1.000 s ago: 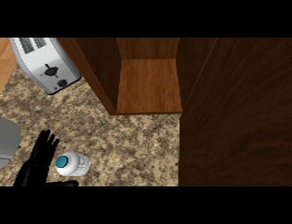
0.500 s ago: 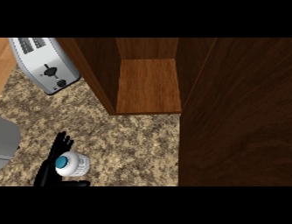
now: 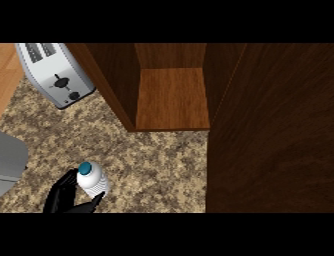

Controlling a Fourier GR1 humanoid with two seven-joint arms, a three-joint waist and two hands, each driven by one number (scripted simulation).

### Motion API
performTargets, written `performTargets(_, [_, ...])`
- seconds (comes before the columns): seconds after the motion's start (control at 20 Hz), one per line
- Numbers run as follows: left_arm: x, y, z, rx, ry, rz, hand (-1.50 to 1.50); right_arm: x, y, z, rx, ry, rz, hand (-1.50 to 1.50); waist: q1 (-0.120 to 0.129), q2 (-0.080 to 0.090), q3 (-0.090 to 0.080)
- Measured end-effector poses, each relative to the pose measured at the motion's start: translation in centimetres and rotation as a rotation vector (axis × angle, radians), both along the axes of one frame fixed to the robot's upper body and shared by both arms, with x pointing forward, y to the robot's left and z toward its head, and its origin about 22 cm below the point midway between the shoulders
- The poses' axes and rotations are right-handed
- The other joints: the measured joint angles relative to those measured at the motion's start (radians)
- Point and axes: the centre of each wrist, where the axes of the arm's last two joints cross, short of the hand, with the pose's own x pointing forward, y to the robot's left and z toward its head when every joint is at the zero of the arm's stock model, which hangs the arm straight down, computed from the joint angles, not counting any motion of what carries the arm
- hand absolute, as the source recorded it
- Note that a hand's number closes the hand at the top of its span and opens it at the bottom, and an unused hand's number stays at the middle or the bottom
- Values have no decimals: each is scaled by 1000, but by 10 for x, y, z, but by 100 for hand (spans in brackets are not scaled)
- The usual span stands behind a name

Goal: Pick up the bottled water, place it into the cabinet and close the cabinet

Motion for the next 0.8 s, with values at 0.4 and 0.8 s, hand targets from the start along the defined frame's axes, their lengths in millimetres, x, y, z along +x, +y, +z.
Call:
performTargets(0.4, [24,-12,0,177,-116,-19,150,-3,0,0,-3,2,-4,-150,-5,3,-11])
performTargets(0.8, [42,-49,2,179,-149,-83,150,-5,-1,-1,-11,8,-13,-150,3,4,-14])
